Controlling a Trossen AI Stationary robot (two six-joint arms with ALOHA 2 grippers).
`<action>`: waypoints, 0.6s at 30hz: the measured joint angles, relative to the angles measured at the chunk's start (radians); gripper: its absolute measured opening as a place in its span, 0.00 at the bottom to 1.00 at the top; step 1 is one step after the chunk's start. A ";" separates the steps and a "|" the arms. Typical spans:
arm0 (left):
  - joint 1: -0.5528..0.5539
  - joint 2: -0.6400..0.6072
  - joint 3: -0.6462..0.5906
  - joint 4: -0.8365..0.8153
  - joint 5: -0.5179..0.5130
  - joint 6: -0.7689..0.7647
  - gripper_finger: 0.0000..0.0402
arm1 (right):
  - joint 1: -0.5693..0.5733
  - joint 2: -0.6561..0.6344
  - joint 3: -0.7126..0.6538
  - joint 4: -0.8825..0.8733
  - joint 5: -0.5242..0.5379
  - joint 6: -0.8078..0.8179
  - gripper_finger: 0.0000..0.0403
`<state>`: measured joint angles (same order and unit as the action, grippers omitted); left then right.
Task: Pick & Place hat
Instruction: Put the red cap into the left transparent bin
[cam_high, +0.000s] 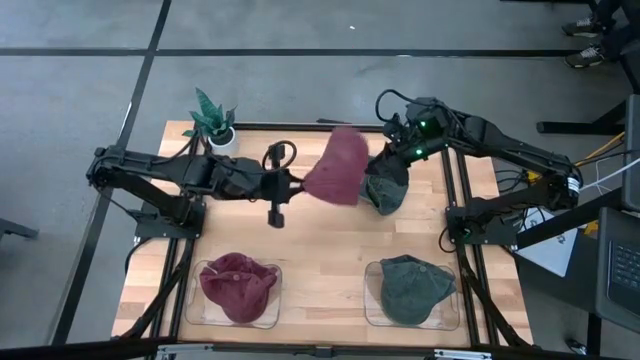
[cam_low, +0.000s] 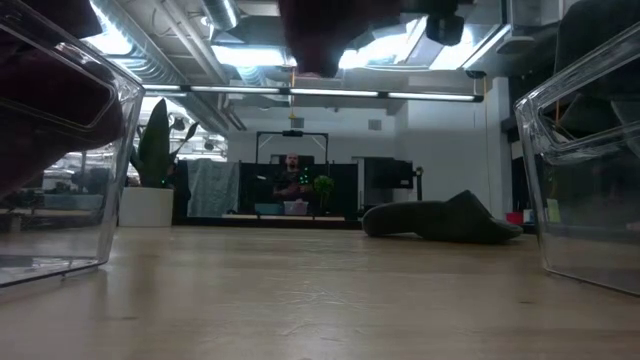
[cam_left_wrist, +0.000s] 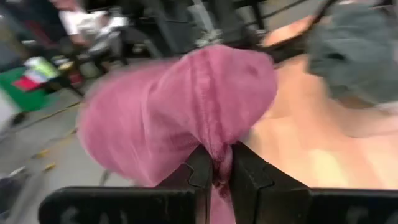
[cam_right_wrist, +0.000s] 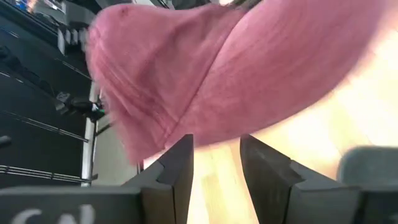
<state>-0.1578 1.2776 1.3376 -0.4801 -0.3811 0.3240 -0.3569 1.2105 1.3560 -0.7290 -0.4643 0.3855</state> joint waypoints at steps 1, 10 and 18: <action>0.007 -0.004 0.000 -0.012 0.038 0.000 0.06 | 0.000 -0.004 0.000 -0.011 0.002 -0.002 0.33; 0.041 -0.007 0.000 -0.101 0.230 0.003 0.06 | 0.000 -0.036 0.000 -0.046 0.001 -0.004 0.33; 0.042 -0.007 0.000 -0.100 0.239 0.003 0.06 | 0.000 -0.044 0.000 -0.148 0.002 -0.210 0.33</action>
<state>-0.1154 1.2705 1.3376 -0.5804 -0.1418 0.3271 -0.3569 1.1664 1.3560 -0.8772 -0.4624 0.1759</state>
